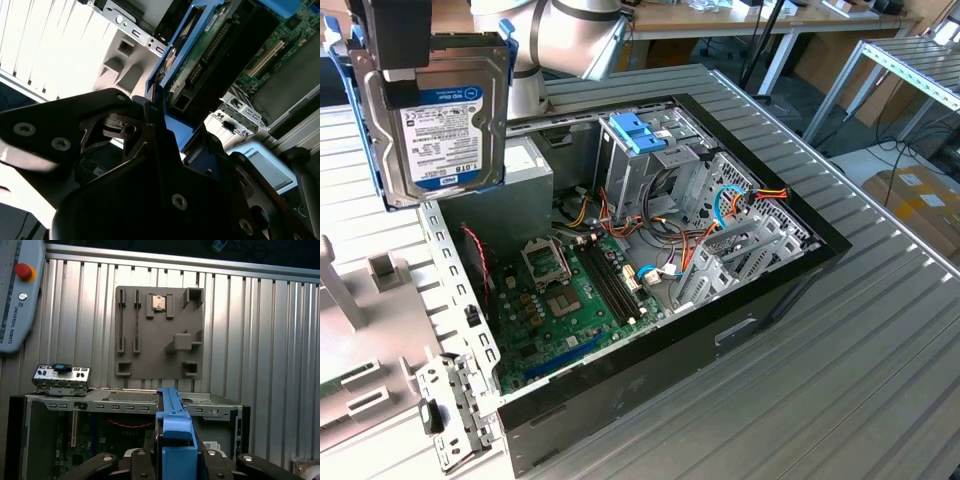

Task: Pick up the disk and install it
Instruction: 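Pick up the disk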

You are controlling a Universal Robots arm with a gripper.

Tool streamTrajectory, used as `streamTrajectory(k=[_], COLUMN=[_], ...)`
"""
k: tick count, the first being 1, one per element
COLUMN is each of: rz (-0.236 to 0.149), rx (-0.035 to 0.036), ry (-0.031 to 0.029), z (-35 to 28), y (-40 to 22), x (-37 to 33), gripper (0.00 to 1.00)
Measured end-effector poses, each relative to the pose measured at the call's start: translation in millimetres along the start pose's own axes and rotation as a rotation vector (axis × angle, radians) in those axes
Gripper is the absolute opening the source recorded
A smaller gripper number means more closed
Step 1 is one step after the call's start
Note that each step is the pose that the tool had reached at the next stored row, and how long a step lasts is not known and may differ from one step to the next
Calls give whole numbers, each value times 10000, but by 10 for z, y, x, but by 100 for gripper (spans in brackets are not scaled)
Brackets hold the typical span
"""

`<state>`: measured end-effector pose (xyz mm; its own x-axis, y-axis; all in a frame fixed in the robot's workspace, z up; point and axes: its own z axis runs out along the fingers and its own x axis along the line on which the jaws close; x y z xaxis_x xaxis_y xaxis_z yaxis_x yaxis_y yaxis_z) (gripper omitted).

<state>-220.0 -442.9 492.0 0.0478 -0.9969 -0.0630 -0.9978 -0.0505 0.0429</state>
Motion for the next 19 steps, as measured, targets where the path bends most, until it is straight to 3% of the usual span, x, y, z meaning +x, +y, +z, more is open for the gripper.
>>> streamTrajectory(k=[19], rz=[0], rx=[0], ry=[0], z=[-11], y=[-193], x=[102], gripper=[37])
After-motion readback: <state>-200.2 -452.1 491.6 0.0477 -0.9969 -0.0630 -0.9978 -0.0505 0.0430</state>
